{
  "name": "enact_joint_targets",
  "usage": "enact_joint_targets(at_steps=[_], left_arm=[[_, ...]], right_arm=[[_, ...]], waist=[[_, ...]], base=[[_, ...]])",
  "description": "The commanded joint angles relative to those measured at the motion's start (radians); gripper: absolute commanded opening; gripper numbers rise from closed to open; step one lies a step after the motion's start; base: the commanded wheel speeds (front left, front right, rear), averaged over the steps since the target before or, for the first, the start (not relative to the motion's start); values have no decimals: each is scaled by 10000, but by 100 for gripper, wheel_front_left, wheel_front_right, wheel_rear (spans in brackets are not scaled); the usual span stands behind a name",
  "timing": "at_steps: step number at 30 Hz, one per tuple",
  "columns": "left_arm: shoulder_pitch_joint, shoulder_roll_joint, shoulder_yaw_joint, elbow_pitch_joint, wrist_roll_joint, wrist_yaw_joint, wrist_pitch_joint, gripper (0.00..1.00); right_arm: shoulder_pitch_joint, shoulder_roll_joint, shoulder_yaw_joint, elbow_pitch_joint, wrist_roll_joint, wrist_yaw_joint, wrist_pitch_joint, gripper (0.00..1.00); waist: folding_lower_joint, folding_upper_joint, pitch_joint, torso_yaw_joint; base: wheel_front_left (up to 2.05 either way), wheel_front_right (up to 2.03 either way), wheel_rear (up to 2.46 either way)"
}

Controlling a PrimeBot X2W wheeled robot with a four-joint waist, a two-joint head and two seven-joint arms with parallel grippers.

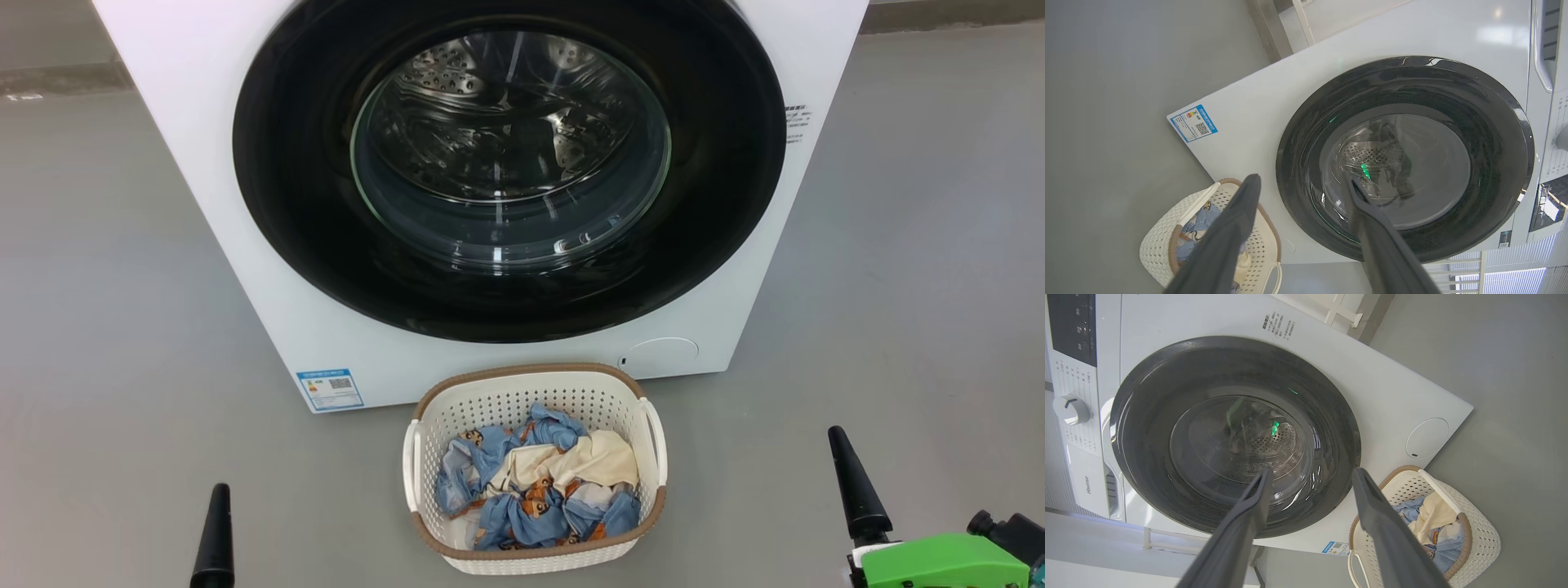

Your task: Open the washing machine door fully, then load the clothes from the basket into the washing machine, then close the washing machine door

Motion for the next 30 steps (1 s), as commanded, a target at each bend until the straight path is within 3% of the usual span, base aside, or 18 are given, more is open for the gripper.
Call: enact_joint_targets(at_steps=[1, 30], left_arm=[[-315, 219, 194, -272, 372, -15, -143, 100], [-174, 295, 197, -305, 5303, 212, -1004, 100]], right_arm=[[-306, -81, 130, -335, -456, -4, -112, 100], [-370, -402, 643, -406, -5404, -6, -959, 100]], waist=[[-1, 0, 5, 2], [-1, 0, -21, 75]], base=[[0, 0, 0], [0, 0, 0]])
